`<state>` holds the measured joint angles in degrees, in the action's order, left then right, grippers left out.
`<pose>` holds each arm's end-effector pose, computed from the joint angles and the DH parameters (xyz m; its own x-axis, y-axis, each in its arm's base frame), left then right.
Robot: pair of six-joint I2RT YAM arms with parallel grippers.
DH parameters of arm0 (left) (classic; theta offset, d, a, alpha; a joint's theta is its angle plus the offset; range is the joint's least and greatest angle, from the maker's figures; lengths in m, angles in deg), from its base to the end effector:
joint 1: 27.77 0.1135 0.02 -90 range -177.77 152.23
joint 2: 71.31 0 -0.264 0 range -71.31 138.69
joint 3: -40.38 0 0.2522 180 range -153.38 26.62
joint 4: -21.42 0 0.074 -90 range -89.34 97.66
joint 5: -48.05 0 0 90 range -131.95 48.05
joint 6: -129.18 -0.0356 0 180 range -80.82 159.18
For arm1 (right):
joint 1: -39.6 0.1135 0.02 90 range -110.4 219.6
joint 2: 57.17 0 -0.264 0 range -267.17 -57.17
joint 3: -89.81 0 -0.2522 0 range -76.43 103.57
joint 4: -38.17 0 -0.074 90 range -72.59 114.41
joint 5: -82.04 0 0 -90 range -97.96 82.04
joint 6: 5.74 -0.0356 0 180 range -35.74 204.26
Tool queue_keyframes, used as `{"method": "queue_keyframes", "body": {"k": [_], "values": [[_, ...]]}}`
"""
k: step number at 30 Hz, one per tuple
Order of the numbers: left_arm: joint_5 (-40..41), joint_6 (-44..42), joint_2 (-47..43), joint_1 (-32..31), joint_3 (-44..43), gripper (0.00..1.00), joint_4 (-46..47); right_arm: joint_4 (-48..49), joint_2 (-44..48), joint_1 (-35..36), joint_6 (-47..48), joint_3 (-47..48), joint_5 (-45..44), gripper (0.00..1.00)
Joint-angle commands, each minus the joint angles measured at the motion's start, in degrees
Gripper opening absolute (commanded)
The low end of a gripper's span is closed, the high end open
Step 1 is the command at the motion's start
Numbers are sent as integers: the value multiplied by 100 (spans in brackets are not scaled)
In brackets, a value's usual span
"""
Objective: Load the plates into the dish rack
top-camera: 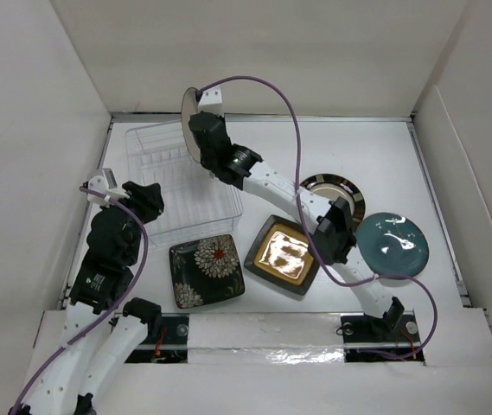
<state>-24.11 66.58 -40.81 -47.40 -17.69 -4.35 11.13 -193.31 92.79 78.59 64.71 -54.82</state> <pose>0.1204 -0.0314 0.3676 0.0118 -0.4693 -0.8829 0.0415 0.8825 -0.4685 0.3482 0.4220 0.3634 -0.0972 -0.0171 -0.9951 -0.1057 0.9944 -0.0068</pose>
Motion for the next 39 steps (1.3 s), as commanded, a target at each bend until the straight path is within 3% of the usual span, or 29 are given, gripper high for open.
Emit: {"method": "queue_keyframes", "body": {"k": [1, 11, 22, 35, 39], "values": [[368, 213, -88, -84, -271, 35, -12, 1266, 299, 51, 198, 361, -702, 0], [483, 284, -97, -84, -235, 37, -38, 1890, -106, 104, 1006, 529, -1388, 0], [404, 249, -79, -84, -218, 38, -12, 2022, -563, 104, 1165, 511, -1204, 0], [351, 205, 8, -84, -218, 38, -3, 1732, -853, 394, 708, 45, -888, 0], [316, 204, 70, -84, -200, 39, 6, 1504, -993, 394, 85, 1, -353, 0]]}}
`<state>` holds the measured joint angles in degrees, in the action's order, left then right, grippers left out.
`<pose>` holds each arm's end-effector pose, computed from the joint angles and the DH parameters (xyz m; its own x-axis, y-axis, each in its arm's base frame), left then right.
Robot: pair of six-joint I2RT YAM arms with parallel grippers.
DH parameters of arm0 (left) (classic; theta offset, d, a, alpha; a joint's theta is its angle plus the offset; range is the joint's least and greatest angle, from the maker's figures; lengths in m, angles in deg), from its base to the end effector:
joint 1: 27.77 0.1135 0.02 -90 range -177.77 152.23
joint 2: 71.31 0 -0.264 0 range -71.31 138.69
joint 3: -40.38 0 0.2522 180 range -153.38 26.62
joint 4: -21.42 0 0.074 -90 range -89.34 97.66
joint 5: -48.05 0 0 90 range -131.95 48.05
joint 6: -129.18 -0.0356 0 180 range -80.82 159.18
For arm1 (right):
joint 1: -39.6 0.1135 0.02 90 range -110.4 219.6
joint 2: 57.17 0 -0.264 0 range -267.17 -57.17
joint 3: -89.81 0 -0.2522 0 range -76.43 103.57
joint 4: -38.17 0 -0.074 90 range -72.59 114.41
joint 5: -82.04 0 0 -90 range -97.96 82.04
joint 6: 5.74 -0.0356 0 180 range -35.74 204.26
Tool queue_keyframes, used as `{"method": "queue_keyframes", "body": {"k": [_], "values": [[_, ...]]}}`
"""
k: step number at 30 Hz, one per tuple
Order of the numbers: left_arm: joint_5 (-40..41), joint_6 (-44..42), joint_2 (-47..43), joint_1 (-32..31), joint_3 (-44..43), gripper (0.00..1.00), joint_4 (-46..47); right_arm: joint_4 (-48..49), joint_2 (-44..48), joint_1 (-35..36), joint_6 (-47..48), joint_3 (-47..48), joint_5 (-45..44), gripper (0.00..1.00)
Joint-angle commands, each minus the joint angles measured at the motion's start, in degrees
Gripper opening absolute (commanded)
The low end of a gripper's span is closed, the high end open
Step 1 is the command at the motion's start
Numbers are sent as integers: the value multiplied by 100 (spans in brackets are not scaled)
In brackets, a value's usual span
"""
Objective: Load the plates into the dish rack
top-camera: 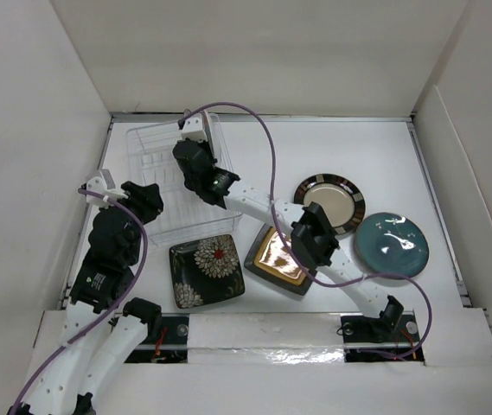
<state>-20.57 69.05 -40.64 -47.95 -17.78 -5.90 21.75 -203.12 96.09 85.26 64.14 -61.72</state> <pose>0.1207 -0.0305 0.3649 0.0128 -0.4988 -0.8666 -0.0168 0.8665 -0.4990 0.3454 0.4697 0.2848 -0.0763 -0.1339 -0.9881 -0.0533 0.9901 -0.1301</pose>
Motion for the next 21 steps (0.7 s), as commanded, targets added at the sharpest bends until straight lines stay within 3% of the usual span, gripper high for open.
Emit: {"method": "queue_keyframes", "body": {"k": [1, 6, 14, 18, 19, 21], "values": [[-47, -34, 44, -29, -192, 39, 161, 433, -47, 64, -618, 58, 453, 0], [-73, -34, 105, -29, -192, 39, 161, 66, -328, -383, -1214, 434, 1261, 0], [-117, 28, 149, 23, -200, 39, 161, 125, -180, -789, -1382, 366, 2167, 1], [-143, 37, 228, 23, -201, 45, 152, 99, 49, -956, -1567, 304, 2720, 31], [-170, 45, 211, 76, -200, 47, 152, 81, 136, -1008, -1576, 261, 2878, 46], [-179, 54, 202, 76, -209, 50, 161, 133, 487, -1008, -1550, -55, 3028, 57]]}}
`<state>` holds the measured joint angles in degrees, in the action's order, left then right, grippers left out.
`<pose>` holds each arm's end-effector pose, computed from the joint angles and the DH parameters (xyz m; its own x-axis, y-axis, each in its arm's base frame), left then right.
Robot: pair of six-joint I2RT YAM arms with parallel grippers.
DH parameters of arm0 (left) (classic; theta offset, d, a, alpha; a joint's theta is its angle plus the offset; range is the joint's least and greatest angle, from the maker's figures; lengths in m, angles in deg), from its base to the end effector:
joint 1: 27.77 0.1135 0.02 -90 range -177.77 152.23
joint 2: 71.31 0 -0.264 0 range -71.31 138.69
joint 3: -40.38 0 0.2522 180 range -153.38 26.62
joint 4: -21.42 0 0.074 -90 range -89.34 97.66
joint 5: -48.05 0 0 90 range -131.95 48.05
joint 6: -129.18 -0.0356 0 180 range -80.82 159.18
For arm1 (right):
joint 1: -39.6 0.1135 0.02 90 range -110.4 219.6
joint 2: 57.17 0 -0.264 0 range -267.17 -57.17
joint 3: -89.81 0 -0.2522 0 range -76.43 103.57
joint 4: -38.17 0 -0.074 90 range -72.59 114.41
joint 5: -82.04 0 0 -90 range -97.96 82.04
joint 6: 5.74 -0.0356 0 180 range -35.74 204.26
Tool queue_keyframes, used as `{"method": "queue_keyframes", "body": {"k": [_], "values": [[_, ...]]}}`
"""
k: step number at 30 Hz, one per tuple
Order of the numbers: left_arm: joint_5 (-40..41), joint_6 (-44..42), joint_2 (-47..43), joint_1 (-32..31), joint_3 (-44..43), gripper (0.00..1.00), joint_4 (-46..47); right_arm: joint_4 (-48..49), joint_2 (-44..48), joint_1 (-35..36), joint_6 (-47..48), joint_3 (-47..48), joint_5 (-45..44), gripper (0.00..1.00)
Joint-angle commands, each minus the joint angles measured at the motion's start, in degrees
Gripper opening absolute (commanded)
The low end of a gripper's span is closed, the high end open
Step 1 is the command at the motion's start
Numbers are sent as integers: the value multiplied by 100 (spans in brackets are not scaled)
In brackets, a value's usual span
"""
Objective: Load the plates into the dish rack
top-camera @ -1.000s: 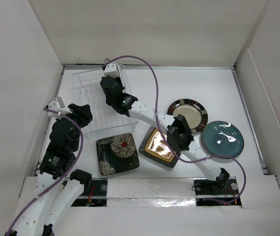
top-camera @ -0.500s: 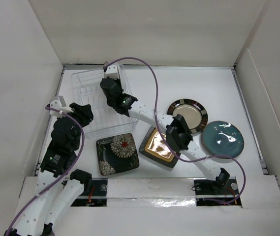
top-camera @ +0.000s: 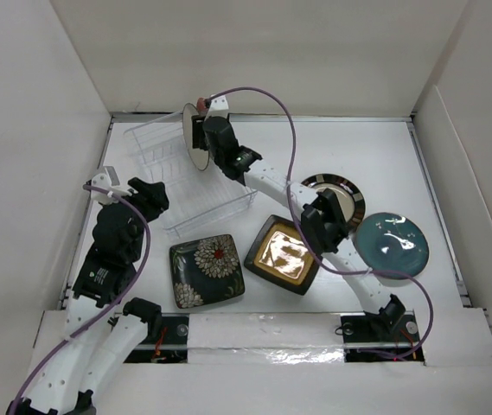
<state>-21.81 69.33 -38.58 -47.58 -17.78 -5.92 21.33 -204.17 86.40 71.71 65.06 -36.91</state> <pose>0.1293 -0.0336 0.3610 -0.0243 -0.4925 -0.8700 -0.0206 0.8703 -0.4921 0.4198 0.4219 0.2778 -0.1672 0.0997 -0.9809 -0.2806 0.9489 0.1443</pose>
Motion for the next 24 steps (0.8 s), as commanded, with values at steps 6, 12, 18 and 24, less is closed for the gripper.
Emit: {"method": "queue_keyframes", "body": {"k": [6, 12, 18, 24], "values": [[-81, -9, 32, 92, -192, 53, 181, 167, 1453, -40, -274, -849, 1198, 81], [-72, -71, 49, 92, -183, 53, 189, 631, 2894, -110, -282, -2062, 1620, 91], [-378, -281, 14, 92, -121, 48, 268, 1623, 5297, -646, -816, -5504, 1805, 36], [-582, -484, 84, 31, -174, 0, 295, 865, 7586, -525, -1861, -9019, 1305, 0]]}}
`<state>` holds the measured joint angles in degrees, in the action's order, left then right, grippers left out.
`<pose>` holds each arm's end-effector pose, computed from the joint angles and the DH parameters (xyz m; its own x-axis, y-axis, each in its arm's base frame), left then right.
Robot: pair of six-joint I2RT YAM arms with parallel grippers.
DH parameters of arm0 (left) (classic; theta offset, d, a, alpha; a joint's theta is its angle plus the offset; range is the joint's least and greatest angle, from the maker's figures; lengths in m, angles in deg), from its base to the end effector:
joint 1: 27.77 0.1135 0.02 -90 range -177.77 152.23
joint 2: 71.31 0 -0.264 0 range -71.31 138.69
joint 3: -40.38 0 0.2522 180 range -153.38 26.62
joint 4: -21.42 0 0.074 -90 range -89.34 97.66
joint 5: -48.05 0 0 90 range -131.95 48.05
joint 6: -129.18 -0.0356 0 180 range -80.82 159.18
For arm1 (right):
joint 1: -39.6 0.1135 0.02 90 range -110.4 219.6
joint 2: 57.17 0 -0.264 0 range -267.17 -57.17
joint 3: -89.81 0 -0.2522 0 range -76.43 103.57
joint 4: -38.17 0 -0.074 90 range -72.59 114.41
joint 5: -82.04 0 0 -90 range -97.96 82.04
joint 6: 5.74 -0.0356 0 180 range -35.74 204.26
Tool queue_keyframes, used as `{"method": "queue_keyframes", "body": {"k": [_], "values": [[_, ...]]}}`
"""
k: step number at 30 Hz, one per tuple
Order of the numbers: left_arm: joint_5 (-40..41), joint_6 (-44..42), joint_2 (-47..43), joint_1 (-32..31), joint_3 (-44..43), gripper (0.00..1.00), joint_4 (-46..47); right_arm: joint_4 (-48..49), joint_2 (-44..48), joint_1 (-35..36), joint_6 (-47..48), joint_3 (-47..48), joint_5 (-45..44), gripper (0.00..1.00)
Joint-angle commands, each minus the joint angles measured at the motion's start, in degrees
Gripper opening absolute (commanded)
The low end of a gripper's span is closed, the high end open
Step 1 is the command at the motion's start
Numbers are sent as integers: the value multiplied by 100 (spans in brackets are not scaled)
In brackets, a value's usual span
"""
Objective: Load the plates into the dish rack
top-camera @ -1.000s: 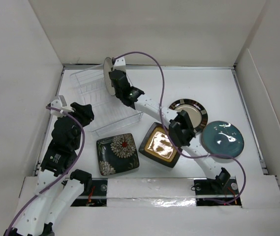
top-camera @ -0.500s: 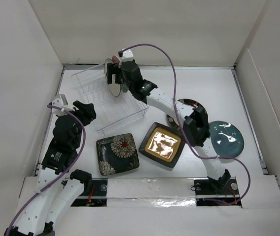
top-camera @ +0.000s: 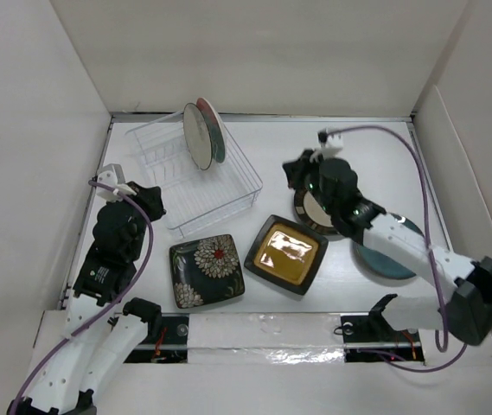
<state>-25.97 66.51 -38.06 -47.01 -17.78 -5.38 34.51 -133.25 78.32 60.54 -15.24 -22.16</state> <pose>0.1318 -0.0356 0.3609 -0.0538 -0.4487 -0.8921 0.0363 0.8919 -0.4508 0.2526 0.1913 0.3557 -0.2269 0.3180 -0.9206 -0.3544 0.8535 0.3821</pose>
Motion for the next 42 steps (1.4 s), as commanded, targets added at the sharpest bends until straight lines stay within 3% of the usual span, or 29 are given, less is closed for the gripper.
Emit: {"method": "queue_keyframes", "body": {"k": [1, 3, 6, 7, 10, 16, 22, 29, 34, 42], "values": [[-140, -219, 119, -27, -183, 0, 232, -718, 1028, 285, -965, -1264, -310, 0], [-192, -246, 190, -27, -192, 0, 232, -1698, 1479, 347, -1631, -1940, -320, 1], [-210, -263, 208, -27, -200, 4, 258, -2773, 2297, 347, -2405, -2487, -338, 35], [-184, -263, 225, -27, -200, 13, 258, -2995, 2525, 347, -2583, -2759, -321, 57], [-219, -272, 243, -27, -192, 22, 258, -3699, 3229, 268, -3023, -3007, -260, 76], [-245, -290, 208, -27, -183, 26, 284, -4097, 3486, -92, -3524, -3543, 389, 77], [-219, -299, 146, -27, -174, 26, 284, -3350, 3047, -479, -3718, -4149, 1225, 77], [-219, -299, 93, -27, -165, 27, 319, -2006, 2669, -699, -4210, -4984, 1902, 71], [-228, -290, 111, -27, -165, 27, 319, -1301, 2545, -647, -4658, -5380, 1947, 58], [-350, -272, 67, -27, -130, 27, 372, -828, 2852, -436, -5019, -5881, 1710, 53]]}}
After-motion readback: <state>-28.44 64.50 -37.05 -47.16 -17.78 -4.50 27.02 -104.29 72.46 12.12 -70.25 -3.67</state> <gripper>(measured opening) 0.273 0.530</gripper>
